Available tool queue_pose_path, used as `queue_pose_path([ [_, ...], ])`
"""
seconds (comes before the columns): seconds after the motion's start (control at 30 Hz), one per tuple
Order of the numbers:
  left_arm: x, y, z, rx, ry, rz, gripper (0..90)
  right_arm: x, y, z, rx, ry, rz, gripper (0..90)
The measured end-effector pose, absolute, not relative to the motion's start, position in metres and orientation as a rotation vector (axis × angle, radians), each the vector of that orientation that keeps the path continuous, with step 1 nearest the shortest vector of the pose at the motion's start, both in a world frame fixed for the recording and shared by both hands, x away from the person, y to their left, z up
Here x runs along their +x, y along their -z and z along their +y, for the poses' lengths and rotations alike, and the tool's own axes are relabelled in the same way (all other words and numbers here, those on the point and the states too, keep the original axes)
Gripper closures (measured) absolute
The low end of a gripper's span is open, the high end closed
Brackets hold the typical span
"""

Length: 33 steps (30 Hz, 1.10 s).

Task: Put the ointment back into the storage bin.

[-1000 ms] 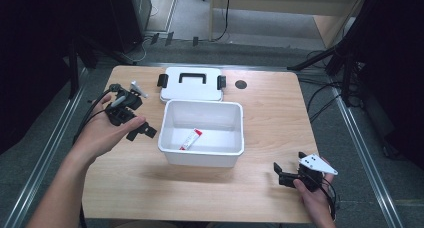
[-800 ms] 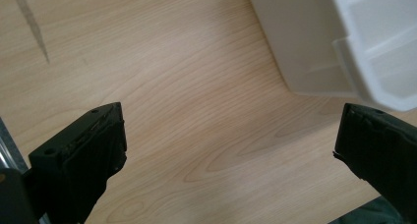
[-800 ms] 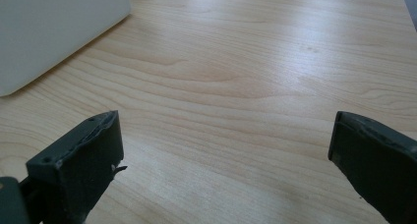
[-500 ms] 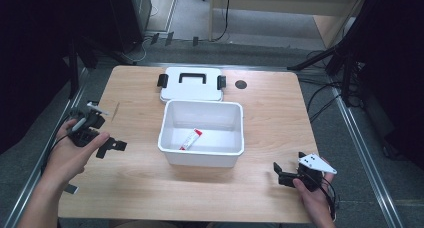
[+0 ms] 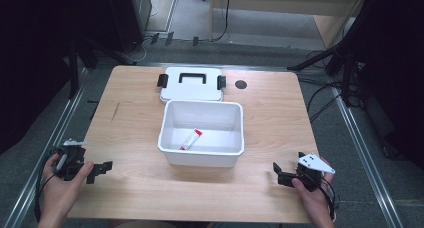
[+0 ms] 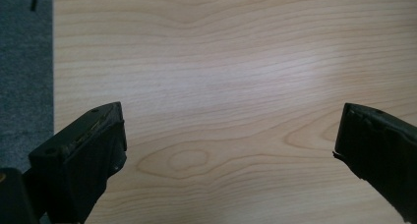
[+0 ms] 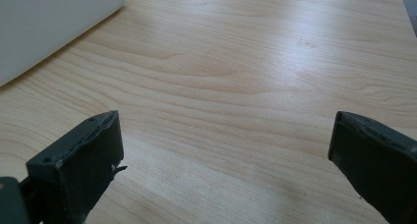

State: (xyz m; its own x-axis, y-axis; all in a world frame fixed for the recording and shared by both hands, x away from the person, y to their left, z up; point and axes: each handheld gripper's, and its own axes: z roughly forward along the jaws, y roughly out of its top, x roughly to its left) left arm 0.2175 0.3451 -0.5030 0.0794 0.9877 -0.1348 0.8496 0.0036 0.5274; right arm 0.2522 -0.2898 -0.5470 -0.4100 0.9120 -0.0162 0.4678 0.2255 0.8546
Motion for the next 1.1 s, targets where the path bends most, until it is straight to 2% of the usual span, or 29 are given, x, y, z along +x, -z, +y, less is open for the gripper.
queue_pose_path([
  [0.2, 0.195, 0.522, 0.361, 1.786, -0.508, 1.767, 0.0, 0.252, 0.547, -0.289, 1.260, -1.085, 1.975, 0.2],
  [0.5, 0.162, 0.541, 0.383, 1.546, -0.695, 1.699, 0.0, 0.252, 0.547, -0.288, 1.258, -1.080, 1.979, 0.2],
  [0.73, 0.150, 0.545, 0.390, 1.520, -0.774, 1.638, 0.0, 0.252, 0.547, -0.289, 1.254, -1.095, 1.972, 0.2],
  [1.1, 0.144, 0.555, 0.398, 1.500, -0.781, 1.613, 0.0, 0.252, 0.546, -0.294, 1.274, -1.153, 1.952, 0.2],
])
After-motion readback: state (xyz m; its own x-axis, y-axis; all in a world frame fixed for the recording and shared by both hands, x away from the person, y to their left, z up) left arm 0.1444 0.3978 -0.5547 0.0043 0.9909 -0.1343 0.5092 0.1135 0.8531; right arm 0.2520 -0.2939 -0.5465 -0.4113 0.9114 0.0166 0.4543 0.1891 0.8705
